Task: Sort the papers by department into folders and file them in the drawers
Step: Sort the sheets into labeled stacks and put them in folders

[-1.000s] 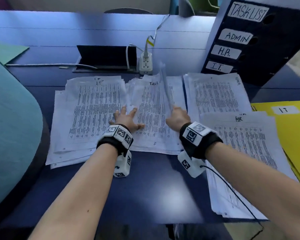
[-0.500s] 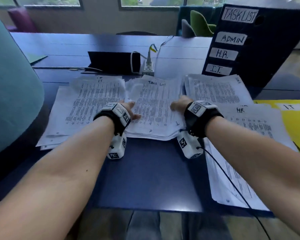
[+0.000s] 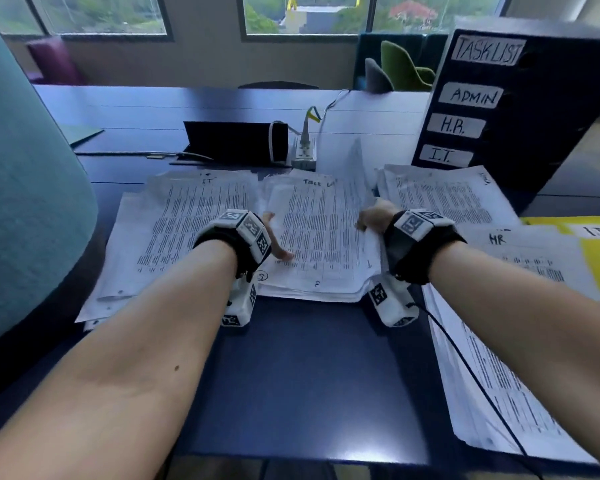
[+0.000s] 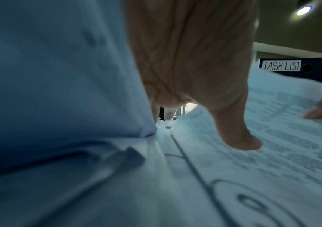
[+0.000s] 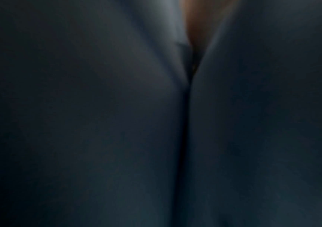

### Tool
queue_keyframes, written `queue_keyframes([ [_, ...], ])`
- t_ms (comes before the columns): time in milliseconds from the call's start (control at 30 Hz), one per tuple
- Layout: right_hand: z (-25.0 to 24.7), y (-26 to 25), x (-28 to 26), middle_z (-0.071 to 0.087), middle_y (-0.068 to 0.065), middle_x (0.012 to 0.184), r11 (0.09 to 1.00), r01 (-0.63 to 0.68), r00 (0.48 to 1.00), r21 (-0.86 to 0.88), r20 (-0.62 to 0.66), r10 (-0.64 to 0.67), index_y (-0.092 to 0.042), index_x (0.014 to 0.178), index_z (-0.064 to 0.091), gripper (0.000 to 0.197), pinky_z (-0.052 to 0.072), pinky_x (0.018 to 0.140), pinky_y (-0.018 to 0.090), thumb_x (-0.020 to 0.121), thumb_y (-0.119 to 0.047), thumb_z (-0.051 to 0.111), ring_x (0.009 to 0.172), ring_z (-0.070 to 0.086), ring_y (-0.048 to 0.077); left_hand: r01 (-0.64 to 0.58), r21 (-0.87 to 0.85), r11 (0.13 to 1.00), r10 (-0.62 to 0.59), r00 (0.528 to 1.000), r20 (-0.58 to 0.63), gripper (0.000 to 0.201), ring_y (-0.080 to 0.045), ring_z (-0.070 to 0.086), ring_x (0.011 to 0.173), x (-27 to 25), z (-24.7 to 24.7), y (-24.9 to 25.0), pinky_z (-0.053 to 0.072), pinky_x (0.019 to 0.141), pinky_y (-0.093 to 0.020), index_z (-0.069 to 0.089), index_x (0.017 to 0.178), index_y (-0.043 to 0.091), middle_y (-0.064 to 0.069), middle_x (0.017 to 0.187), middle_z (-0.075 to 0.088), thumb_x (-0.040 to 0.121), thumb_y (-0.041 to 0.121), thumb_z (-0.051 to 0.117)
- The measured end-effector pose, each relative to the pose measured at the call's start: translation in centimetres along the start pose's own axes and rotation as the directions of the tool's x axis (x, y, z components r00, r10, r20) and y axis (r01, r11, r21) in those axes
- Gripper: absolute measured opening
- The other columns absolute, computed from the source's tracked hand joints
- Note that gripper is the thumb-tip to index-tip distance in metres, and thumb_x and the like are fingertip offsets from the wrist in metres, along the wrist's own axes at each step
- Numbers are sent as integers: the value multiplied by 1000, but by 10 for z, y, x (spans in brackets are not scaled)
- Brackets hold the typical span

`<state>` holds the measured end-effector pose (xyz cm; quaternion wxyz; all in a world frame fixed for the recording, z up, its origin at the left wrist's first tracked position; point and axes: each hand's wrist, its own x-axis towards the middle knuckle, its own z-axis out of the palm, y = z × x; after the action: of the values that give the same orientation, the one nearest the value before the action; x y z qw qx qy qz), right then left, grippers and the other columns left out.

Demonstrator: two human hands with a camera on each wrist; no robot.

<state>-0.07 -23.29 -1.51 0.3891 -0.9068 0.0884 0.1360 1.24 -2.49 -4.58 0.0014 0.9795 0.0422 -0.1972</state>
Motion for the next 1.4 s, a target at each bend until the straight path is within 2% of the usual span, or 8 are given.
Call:
queue_keyframes([
  [133,-13,-1,-7,57,7,95,948,112,989,299,-130,-76,-3,119,52,36,49,88,29,85,8,52,94,56,21,37,-183,982,-37,999,3,111,-31,30,137,-9,3,2,28,111,-44,0,148,17,-11,154,19,69,71,57],
  [300,-50,-8,-42,57,7,111,769,379,925,515,-246,-291,-3,127,46,46,50,73,17,84,7,58,97,56,18,-40,-580,814,32,999,-23,112,-19,56,114,-27,-16,-1,41,99,-30,38,136,14,-14,130,52,50,80,65],
  [400,-66,-4,-50,64,6,110,668,482,876,567,-290,-386,-5,124,50,45,55,74,21,82,4,62,96,63,18,-244,-871,427,18,965,-262,29,2,58,58,-37,-39,11,43,58,-6,57,101,10,-8,75,66,86,33,63],
  [500,-74,-7,-54,60,-2,100,662,654,747,367,-454,-486,-6,119,48,40,51,70,11,83,-2,63,86,61,8,-522,-853,4,-148,843,-517,42,-14,58,76,-53,-67,25,48,64,-17,59,109,5,0,85,67,71,15,73],
  [733,-92,-24,-57,52,8,113,617,774,522,145,-698,-491,0,127,32,45,43,67,8,93,-18,54,93,53,16,-769,-639,32,-285,605,-743,36,-21,59,83,-93,-117,46,52,72,-31,58,112,-3,-11,95,62,79,7,67],
  [1000,-50,3,-50,41,3,120,612,712,646,344,-663,-378,-5,122,25,47,42,81,8,90,-14,58,104,45,12,-691,-722,-5,-255,699,-668,76,-20,64,91,-96,-71,39,56,73,-23,52,119,0,-7,101,65,58,32,84],
  [1133,-52,-13,-51,43,6,103,652,702,630,288,-678,-378,-2,126,27,34,34,47,1,93,4,33,70,43,8,-656,-752,62,-355,690,-631,49,-26,60,101,-97,-81,48,51,89,-34,54,117,1,-13,113,62,77,21,74],
  [1400,-67,-35,-64,18,13,142,537,835,410,121,-788,-459,-15,145,17,78,34,62,-7,77,11,45,120,34,11,-816,-512,268,-380,399,-834,73,-11,35,115,-100,-103,28,33,94,-9,28,131,8,-6,133,35,75,13,74],
])
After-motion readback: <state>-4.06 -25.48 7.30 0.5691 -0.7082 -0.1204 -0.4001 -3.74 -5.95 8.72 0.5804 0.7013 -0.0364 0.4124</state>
